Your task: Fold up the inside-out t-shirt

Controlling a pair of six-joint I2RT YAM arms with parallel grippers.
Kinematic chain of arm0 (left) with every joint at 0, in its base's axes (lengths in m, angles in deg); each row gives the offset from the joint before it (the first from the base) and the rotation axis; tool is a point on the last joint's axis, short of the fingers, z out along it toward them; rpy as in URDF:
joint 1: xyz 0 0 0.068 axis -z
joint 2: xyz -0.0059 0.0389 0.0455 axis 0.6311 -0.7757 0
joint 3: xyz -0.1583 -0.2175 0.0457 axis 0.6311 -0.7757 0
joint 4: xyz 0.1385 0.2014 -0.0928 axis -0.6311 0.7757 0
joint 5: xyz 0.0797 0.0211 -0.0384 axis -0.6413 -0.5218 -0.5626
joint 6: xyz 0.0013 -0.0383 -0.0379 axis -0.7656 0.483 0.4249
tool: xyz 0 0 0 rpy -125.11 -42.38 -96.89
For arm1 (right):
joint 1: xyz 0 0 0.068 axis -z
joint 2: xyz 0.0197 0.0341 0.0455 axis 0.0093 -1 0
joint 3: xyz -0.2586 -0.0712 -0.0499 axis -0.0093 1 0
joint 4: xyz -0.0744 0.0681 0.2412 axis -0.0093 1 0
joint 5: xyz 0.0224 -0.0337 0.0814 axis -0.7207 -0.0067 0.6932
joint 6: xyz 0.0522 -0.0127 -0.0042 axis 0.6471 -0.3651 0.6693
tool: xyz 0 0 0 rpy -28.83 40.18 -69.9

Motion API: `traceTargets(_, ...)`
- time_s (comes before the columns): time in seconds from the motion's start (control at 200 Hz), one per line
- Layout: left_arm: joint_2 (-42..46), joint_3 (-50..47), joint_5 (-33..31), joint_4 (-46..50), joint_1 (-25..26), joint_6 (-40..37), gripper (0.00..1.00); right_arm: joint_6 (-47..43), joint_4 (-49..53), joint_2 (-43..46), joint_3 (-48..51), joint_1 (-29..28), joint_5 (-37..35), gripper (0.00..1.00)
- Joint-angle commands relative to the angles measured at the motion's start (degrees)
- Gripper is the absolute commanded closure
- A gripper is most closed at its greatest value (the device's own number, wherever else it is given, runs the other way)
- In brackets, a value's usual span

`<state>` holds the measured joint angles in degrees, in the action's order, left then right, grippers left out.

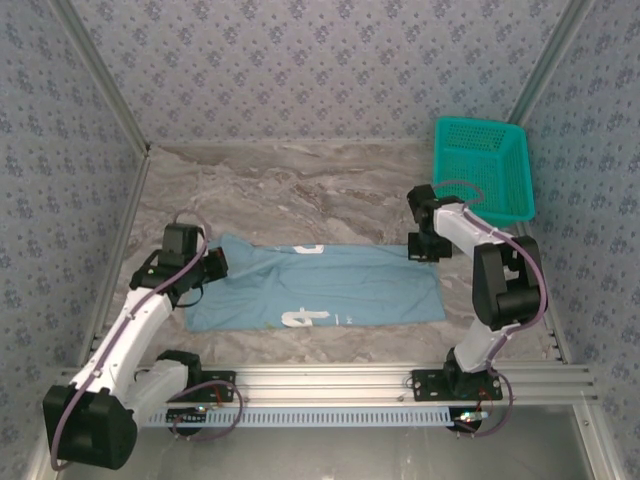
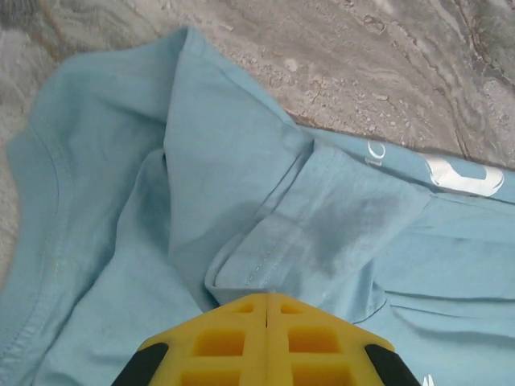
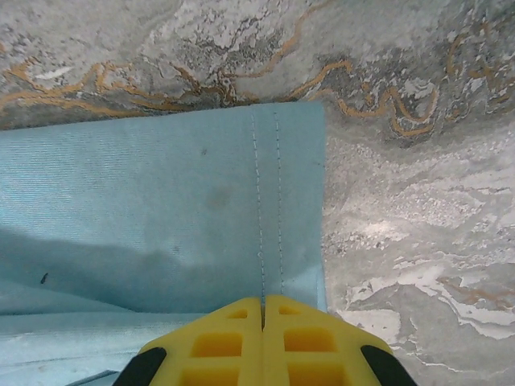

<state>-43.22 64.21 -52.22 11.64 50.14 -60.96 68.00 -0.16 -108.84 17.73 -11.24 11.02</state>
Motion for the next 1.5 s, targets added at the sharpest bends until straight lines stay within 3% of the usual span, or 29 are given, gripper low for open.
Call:
traceTargets(0.0, 2.5, -0.77, 0.36, 0.66, 0.26, 2.36, 1.0, 1.12, 1.38, -0.49, 0.37, 0.47, -1.4, 0.96)
traceTargets(0.295, 4.0, -7.15, -0.33, 0.32, 1.67, 6.74, 1.0, 1.56, 2.17, -2.18, 2.11, 1.05, -4.82, 0.89)
traceTargets(0.465, 6.76, -11.7, -2.64, -0.12, 4.11, 11.6, 1.0, 2.78, 1.75, -1.29, 1.2, 0.62, -7.87, 0.74)
traceTargets(0.61, 9.64, -12.88, -3.88, -0.07, 4.11, 12.69, 1.0, 1.42, -2.1, 4.06, 0.32, -3.96, -9.45, 0.63)
traceTargets(0.67, 10.0, -12.9, -4.25, -0.31, 4.11, 12.9, 1.0, -1.24, -5.68, 6.05, 0.45, -7.34, -6.39, 0.6)
traceTargets(0.799, 9.61, -12.37, -4.39, -1.29, 4.09, 12.7, 1.0, -8.23, -18.15, 7.54, 2.82, -15.79, 9.64, 0.51)
traceTargets(0.979, 9.33, -10.98, -4.3, -0.87, 4.11, 12.05, 1.0, -14.69, -26.32, 0.5, -0.24, -23.73, 22.15, 0.4)
traceTargets(1.249, 8.98, -9.41, -4.65, -0.6, 4.03, 10.23, 1.0, -22.09, -27.82, -10.16, -8.47, -28.11, 27.18, 0.35)
traceTargets(1.494, 8.36, -7.69, -5.31, -0.1, 4.03, 8.87, 1.0, -24.43, -23.97, -13.2, -10.03, -29.17, 28.8, 0.42)
